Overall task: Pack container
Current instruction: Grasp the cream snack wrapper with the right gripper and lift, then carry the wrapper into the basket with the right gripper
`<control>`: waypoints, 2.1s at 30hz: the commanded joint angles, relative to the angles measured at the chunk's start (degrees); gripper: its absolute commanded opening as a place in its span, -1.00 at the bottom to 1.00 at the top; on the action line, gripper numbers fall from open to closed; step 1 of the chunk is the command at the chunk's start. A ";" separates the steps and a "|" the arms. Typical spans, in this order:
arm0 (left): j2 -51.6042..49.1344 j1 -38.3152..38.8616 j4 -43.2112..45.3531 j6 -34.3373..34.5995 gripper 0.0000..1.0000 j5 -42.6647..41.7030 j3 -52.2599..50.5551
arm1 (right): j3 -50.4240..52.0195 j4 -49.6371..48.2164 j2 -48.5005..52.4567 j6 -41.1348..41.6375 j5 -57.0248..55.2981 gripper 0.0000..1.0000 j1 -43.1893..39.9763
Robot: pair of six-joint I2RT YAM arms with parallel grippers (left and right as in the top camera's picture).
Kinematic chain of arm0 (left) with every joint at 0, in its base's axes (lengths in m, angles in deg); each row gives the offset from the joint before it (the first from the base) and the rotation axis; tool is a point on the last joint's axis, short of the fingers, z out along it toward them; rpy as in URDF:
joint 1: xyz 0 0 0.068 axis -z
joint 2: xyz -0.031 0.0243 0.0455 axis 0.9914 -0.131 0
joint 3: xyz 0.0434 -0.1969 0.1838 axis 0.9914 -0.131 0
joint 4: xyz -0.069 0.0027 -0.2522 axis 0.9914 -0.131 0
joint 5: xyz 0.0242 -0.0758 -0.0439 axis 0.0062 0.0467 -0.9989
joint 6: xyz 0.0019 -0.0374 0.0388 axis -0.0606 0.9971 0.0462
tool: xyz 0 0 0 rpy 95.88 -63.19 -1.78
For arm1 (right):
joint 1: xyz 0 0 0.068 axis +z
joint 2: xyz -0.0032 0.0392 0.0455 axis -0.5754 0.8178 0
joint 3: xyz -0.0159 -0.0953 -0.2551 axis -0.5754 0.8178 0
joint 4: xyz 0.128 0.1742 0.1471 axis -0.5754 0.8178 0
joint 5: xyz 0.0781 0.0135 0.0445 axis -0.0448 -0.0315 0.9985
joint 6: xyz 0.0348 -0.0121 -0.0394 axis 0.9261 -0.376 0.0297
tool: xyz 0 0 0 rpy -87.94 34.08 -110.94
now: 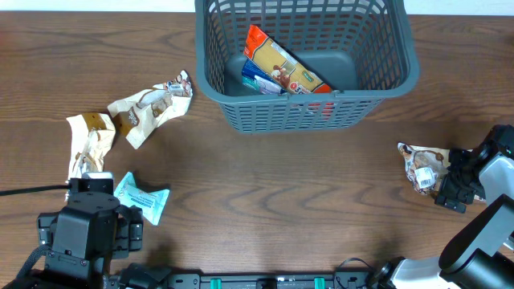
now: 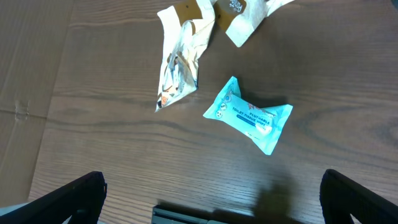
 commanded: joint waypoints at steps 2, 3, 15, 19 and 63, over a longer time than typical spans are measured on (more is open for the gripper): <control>0.13 -0.24 -0.13 0.13 0.97 -0.33 0.98 | 0.17 0.04 0.39 -1.38 -2.71 0.99 -0.42; 0.13 -0.24 -0.13 0.11 0.96 -0.33 0.98 | 0.17 0.07 0.39 -1.55 -3.06 0.98 -0.42; 0.13 -0.24 -0.13 0.11 0.97 -0.33 0.98 | 0.20 -0.26 3.13 -2.47 -4.04 0.98 -0.42; 0.13 -0.24 -0.13 0.13 0.97 -0.33 0.98 | 0.20 -0.66 5.33 -2.84 -3.56 0.98 -0.42; 0.13 -0.24 -0.15 0.13 0.97 -0.33 0.98 | -8.94 -31.17 -4.74 1.79 34.03 -0.97 -0.42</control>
